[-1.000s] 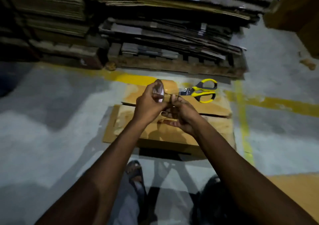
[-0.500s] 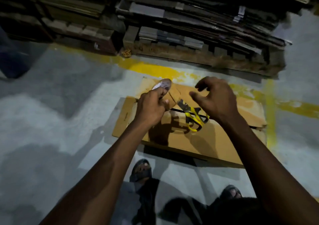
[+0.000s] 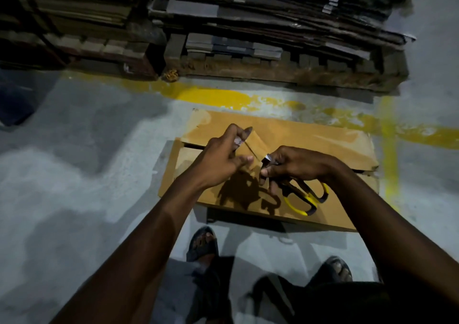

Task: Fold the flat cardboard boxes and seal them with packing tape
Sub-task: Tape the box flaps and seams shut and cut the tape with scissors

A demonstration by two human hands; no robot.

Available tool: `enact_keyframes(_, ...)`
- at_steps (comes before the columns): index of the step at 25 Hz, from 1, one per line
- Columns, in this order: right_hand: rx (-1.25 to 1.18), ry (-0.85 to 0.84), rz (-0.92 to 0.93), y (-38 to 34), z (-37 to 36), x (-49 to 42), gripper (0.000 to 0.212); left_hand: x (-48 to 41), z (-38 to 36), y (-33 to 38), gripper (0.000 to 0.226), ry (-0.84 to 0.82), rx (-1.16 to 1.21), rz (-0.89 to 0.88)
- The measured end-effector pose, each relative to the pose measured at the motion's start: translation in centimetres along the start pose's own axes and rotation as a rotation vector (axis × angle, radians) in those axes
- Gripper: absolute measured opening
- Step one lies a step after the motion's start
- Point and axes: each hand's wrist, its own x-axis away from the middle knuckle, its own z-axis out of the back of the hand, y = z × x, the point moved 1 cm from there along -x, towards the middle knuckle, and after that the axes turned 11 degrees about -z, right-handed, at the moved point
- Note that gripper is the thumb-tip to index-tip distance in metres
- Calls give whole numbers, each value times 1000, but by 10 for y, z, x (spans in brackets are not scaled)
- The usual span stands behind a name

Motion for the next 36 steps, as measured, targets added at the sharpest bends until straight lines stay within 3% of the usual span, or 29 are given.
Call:
enact_keyframes(3, 210, 417, -58, -1, -7, -2, 26, -5, -3, 8, 49, 112, 17, 37)
enact_keyframes(5, 448, 637, -63, -3, -14, -7, 26, -9, -4, 9, 41, 151, 15, 77)
enact_keyframes(8, 490, 538, -125, -4, -11, -10, 22, -10, -5, 5, 24, 164, 25, 91)
enact_keyframes(12, -72, 273, -9, -3, -7, -1, 33, -7, 2, -3, 18, 117, 130, 23)
enact_keyframes(16, -218, 310, 116, -2, -9, -5, 37, -5, 11, -3, 13, 179, 164, 13)
enact_keyframes(18, -114, 433, 170, -6, -12, -9, 33, -4, 13, 0, 11, 224, 191, 51)
enact_keyframes(21, 231, 740, 187, -10, -18, -23, 27, -5, 15, -5, 9, 337, 169, 164)
enact_keyframes(25, 211, 1094, 70, 4, -1, -44, 37, 3, 20, -24, 7, 323, -15, 320)
enact_keyframes(31, 761, 1017, -284, 57, 11, -115, 36, 5, 20, -47, 16, 311, 0, 339)
enact_keyframes(36, 828, 1231, -228, 74, 27, -144, 35, 4, 29, -49, 19, 334, -54, 356)
